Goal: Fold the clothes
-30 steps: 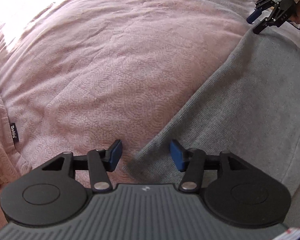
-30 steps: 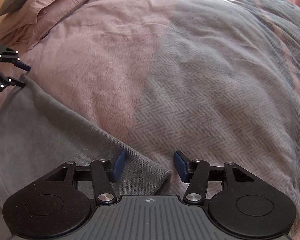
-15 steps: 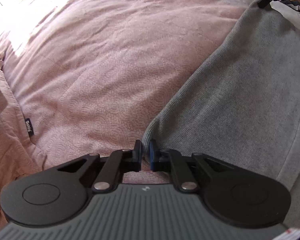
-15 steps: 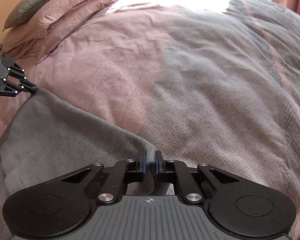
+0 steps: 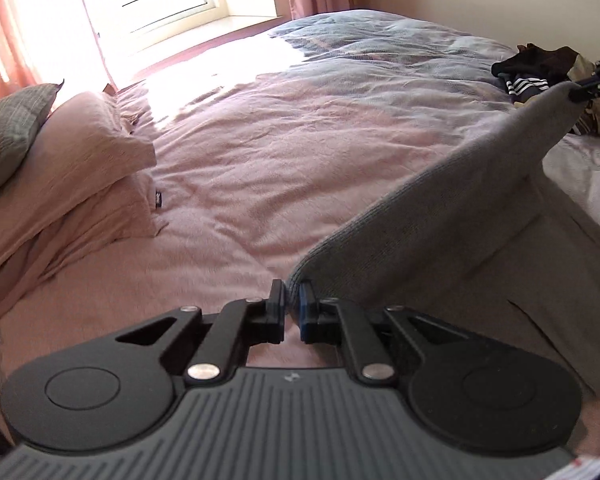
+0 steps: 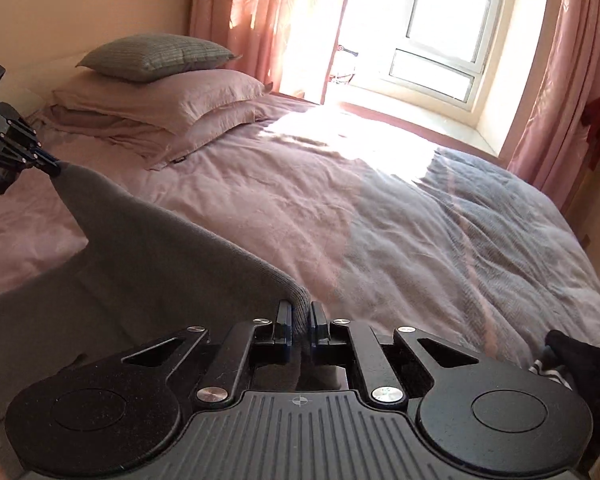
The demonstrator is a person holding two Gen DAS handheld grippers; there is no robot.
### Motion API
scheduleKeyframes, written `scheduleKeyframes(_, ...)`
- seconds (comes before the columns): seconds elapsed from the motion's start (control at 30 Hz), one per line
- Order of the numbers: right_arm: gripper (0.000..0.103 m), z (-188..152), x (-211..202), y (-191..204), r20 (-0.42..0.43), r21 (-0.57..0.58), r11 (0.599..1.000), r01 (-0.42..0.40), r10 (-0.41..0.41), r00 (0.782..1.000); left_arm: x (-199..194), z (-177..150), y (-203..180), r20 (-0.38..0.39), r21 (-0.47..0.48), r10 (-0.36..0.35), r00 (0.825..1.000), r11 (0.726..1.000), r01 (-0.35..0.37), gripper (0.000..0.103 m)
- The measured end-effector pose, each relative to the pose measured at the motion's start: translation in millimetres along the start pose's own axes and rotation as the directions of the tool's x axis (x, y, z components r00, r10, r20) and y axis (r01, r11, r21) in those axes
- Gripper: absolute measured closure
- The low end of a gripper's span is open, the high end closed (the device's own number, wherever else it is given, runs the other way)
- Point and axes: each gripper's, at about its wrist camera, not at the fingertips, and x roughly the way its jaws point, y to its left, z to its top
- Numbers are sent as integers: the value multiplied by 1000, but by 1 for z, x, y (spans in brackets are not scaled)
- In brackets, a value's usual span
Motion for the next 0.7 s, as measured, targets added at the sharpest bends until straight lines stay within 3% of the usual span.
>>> scheduleKeyframes(0.1,100,-29,-45,31,-26,-13,1000,-27,27,999,-39,-41,-35,-51,-60,15,999,998,-19,97)
scheduleKeyframes(0.23,99,-88,-82,70,-133,-30,996,-86,81,988,-56,-101,-81,-177,-165,-15,984,986,-15,96)
scheduleKeyframes(0.3,95,-127,-79,88,-289,-2,990,-139,133,948,-58,-132,-103,-239,-202,-26,971,979,-23,88)
scheduleKeyframes(0.33,88,-143,-76,95,-352,13,990,-137,133,927,-60,-143,-111,-249,-228,-28,968,973,-30,88)
scheduleKeyframes(0.37,83,-162,-75,101,-400,35,992,-119,123,908,-64,-156,-118,-254,-280,-44,966,960,-29,86)
scheduleKeyframes(0.4,78,-173,-76,103,-414,68,993,-96,116,903,-67,-165,-121,-248,-337,-59,967,941,-29,83)
scheduleKeyframes(0.47,73,-188,-81,97,-388,237,971,-37,130,913,-74,-179,-121,-200,-456,-72,977,890,-27,81)
scheduleKeyframes(0.53,69,-194,-85,87,-327,436,900,-11,169,930,-78,-187,-118,-147,-561,-80,986,828,-17,81)
scheduleKeyframes(0.6,69,-203,-86,75,-239,644,765,3,197,951,-78,-192,-111,-72,-653,-97,993,757,27,81)
scheduleKeyframes(0.7,69,-220,-78,58,-89,854,519,-43,227,970,-69,-194,-106,1,-685,-97,995,725,71,81)
